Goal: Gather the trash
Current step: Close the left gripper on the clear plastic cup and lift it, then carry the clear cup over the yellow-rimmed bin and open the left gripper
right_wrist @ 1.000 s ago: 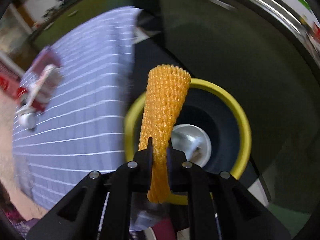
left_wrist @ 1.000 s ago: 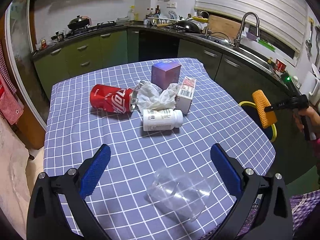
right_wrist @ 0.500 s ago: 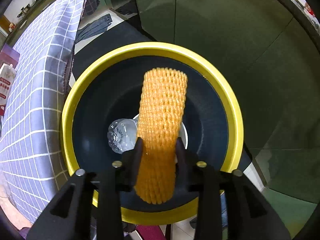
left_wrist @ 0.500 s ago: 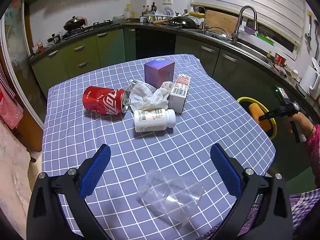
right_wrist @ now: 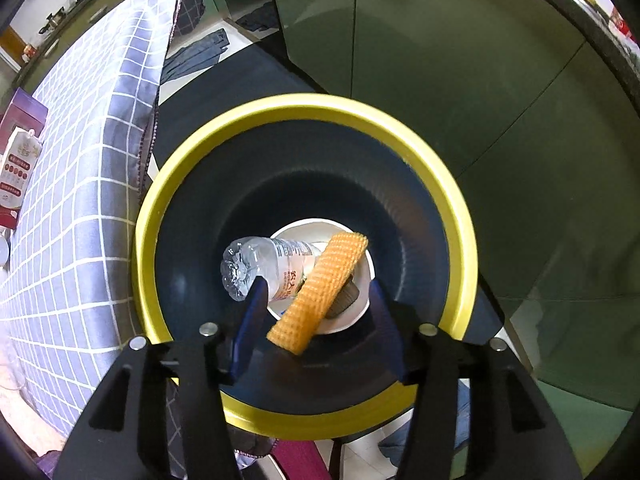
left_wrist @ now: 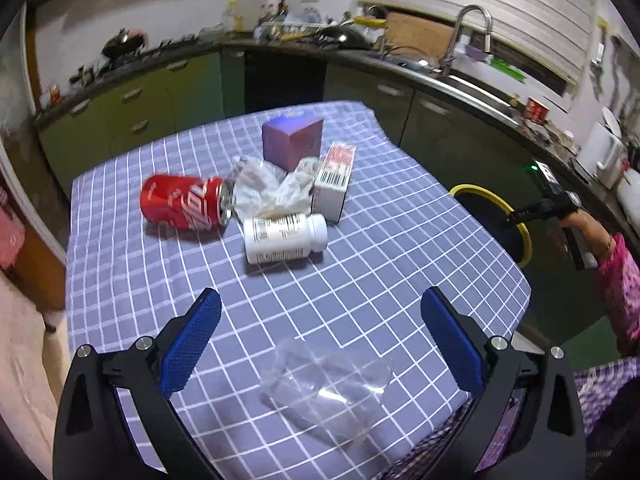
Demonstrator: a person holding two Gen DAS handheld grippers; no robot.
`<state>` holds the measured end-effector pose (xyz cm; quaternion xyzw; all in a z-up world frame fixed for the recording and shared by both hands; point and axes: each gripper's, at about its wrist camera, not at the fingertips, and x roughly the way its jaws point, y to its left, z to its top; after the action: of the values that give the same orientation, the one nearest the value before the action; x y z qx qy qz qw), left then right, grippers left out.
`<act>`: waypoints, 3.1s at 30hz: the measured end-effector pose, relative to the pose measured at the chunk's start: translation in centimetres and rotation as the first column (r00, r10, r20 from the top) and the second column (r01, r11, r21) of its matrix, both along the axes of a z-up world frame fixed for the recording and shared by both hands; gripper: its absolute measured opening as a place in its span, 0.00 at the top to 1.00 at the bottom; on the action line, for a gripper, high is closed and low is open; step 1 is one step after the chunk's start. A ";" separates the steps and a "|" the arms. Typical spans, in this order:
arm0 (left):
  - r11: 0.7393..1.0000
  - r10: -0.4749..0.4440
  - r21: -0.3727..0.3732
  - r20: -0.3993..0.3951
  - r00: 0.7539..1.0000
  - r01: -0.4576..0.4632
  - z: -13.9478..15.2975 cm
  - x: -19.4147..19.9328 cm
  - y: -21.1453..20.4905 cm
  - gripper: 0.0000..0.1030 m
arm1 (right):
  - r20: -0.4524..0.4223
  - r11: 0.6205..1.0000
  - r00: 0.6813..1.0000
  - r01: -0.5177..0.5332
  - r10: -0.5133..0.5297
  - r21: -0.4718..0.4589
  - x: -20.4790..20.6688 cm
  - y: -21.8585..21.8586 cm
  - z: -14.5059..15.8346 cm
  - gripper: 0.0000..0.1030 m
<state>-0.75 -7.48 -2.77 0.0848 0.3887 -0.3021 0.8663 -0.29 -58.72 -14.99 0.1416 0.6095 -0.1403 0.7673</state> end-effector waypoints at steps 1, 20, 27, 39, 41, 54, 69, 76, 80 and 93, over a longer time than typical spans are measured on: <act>1.000 -0.026 -0.003 0.008 1.000 0.026 0.2 -0.3 0.2 0.04 | 0.005 1.000 1.000 -0.001 0.001 0.000 0.1 0.0 0.2 0.51; 0.917 -0.327 0.190 -0.143 0.934 0.350 -6.1 0.0 -0.2 0.04 | 0.060 0.996 0.995 -0.080 0.077 0.048 1.0 4.6 1.5 0.49; 0.925 -0.323 0.144 -0.196 0.926 0.353 -7.3 0.5 -0.2 0.04 | 0.055 0.994 0.994 -0.098 0.095 0.054 1.4 5.6 1.8 0.49; 0.934 -0.311 0.118 -0.199 0.929 0.338 -8.4 0.7 0.2 0.23 | 0.055 0.988 0.989 -0.142 0.139 0.060 2.5 7.5 2.8 0.49; 0.937 -0.299 0.122 -0.205 0.932 0.327 -8.7 0.9 0.3 0.23 | 0.052 0.987 0.988 -0.146 0.143 0.061 2.5 7.7 2.8 0.49; 0.928 -0.351 0.113 -0.061 0.934 0.356 -2.1 0.6 -3.8 0.23 | 0.118 0.995 0.991 -0.068 0.059 0.077 0.2 3.8 4.1 0.49; 0.727 -0.678 0.067 -0.082 0.730 0.683 -1.2 4.6 -28.8 0.23 | 0.237 0.991 0.963 0.115 -0.128 0.068 -8.7 -5.2 6.9 0.49; 0.677 -0.719 0.082 -0.140 0.681 0.732 -4.8 5.8 -39.7 0.23 | 0.183 0.979 0.962 0.198 -0.204 0.052 -10.7 -8.9 5.8 0.49; 0.647 -0.732 0.122 -0.178 0.658 0.753 -7.1 5.1 -44.3 0.23 | 0.212 0.973 0.950 0.225 -0.230 0.046 -11.0 -10.1 6.5 0.49; 0.775 -0.621 0.044 -0.129 0.773 0.630 -4.7 6.4 -39.8 0.09 | 0.220 0.988 0.963 0.147 -0.154 0.050 -8.5 -7.5 7.1 0.48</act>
<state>5.67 -47.28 -7.45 0.2295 0.3967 -0.5604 0.6898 -8.83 -66.26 -7.86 0.2151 0.5090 -0.1712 0.8157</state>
